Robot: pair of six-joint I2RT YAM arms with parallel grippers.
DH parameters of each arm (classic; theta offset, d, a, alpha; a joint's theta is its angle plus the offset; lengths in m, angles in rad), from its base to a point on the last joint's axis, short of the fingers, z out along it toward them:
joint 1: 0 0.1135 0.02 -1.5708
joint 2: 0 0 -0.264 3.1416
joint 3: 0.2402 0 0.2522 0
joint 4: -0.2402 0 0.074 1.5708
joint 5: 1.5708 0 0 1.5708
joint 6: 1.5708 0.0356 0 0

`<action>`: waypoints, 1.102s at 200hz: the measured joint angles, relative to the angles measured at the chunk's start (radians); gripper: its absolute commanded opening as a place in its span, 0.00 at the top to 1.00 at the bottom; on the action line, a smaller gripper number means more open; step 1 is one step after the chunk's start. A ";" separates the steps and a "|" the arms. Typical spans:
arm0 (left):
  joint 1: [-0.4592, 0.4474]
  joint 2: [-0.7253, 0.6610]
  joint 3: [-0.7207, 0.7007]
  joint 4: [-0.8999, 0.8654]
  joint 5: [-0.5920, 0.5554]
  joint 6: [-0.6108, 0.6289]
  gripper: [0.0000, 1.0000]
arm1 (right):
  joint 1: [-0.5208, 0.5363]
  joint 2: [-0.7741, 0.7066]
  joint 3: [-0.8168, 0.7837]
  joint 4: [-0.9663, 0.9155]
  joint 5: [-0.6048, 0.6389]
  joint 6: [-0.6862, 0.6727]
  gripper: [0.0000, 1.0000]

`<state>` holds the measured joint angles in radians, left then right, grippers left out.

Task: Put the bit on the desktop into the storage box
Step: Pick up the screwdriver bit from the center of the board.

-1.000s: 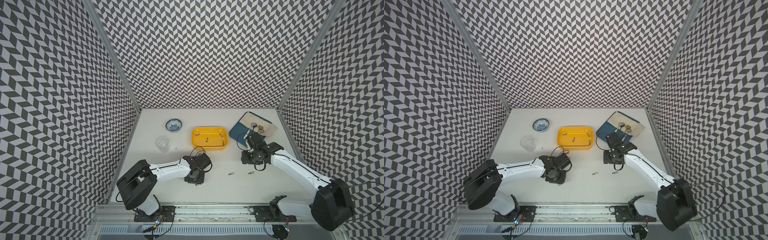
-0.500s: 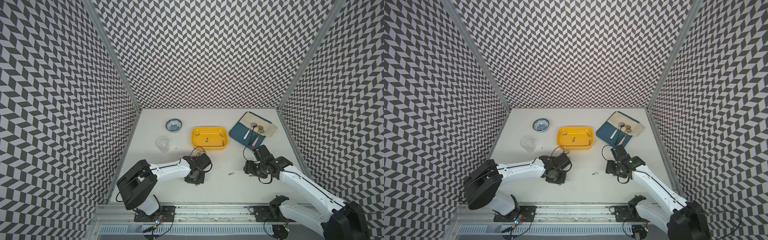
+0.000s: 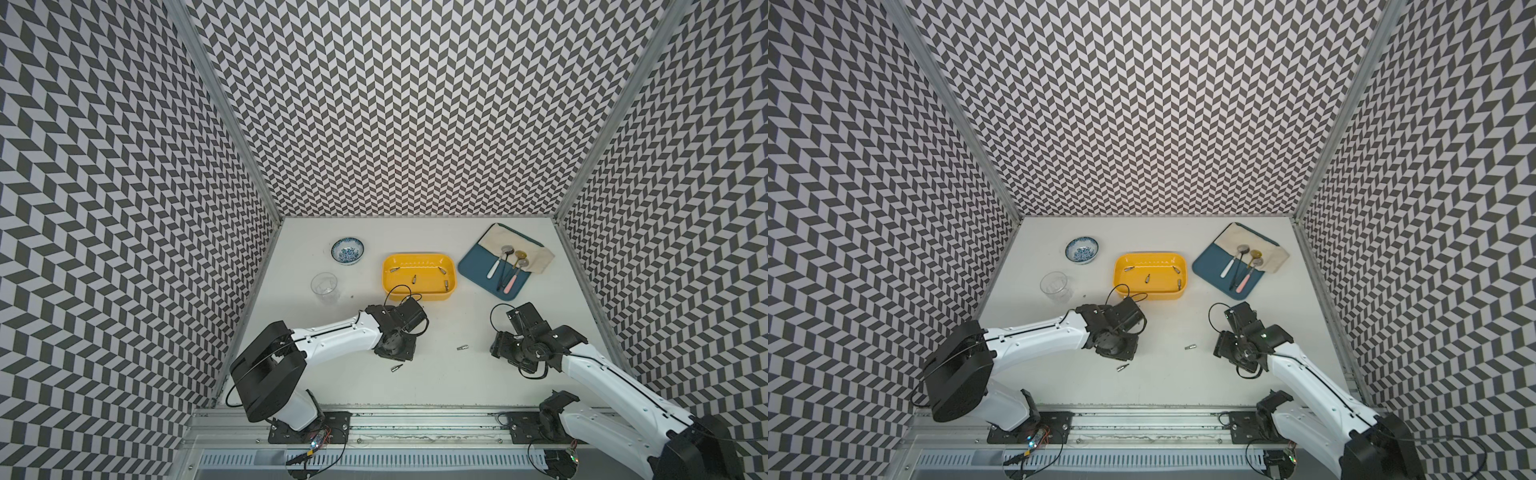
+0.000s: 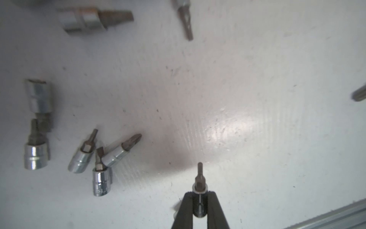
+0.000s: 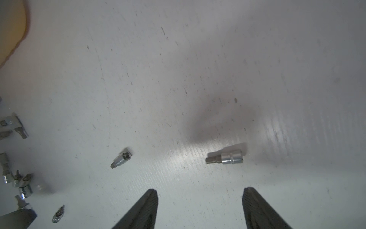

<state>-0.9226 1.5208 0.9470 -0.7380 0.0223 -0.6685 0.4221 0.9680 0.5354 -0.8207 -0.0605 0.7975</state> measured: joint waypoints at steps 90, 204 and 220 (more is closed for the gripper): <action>0.039 -0.047 0.053 -0.043 0.007 0.055 1.00 | 0.003 0.070 -0.051 0.039 -0.034 0.022 0.27; 0.056 -0.066 0.069 -0.064 0.010 0.069 1.00 | 0.007 0.109 -0.052 0.111 -0.029 0.014 0.31; 0.056 -0.066 0.069 -0.064 0.010 0.069 1.00 | 0.010 0.121 -0.046 0.109 -0.017 0.012 0.35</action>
<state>-0.8665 1.4544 1.0164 -0.8017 0.0322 -0.5995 0.4316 1.0893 0.4896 -0.7113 -0.0776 0.8097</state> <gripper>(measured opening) 0.139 0.673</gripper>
